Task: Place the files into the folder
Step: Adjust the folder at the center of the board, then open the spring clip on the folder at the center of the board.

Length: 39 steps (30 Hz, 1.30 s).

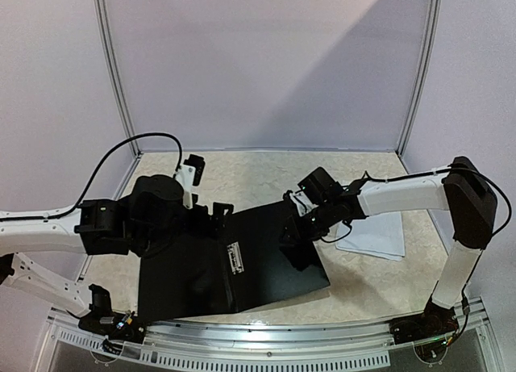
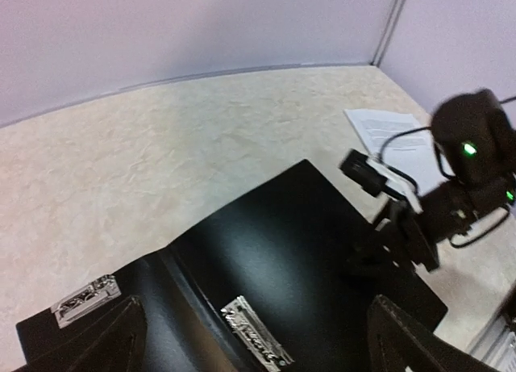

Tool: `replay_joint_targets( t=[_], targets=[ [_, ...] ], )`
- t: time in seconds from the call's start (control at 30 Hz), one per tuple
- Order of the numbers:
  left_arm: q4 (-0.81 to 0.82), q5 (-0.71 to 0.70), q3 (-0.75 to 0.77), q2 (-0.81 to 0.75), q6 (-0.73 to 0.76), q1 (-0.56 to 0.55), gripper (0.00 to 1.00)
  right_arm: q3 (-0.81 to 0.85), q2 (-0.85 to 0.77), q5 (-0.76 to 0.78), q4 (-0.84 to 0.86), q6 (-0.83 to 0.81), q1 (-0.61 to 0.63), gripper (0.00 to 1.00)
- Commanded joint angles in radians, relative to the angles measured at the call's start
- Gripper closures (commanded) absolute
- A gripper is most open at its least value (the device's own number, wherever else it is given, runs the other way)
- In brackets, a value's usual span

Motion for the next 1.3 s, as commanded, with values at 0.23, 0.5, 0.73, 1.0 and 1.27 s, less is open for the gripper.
replay_joint_targets(
  t=[0.23,0.5,0.73,1.0,1.27],
  targets=[
    [-0.108,0.319,0.038,0.294,-0.222,0.371,0.33,-0.126,0.066,0.219,0.082,-0.056,0.092,0.41],
    [0.026,0.460,0.030,0.443,-0.303,0.388,0.56,-0.225,0.054,0.179,0.203,0.051,0.055,0.08],
    [0.074,0.541,0.021,0.532,-0.400,0.387,0.65,-0.215,0.062,0.121,0.219,0.023,0.036,0.23],
    [0.094,0.576,-0.014,0.556,-0.443,0.383,0.71,-0.204,0.055,0.105,0.218,-0.022,0.038,0.27],
    [0.103,0.563,-0.016,0.602,-0.476,0.368,0.76,-0.197,0.072,0.075,0.218,-0.024,0.048,0.28]
  ],
)
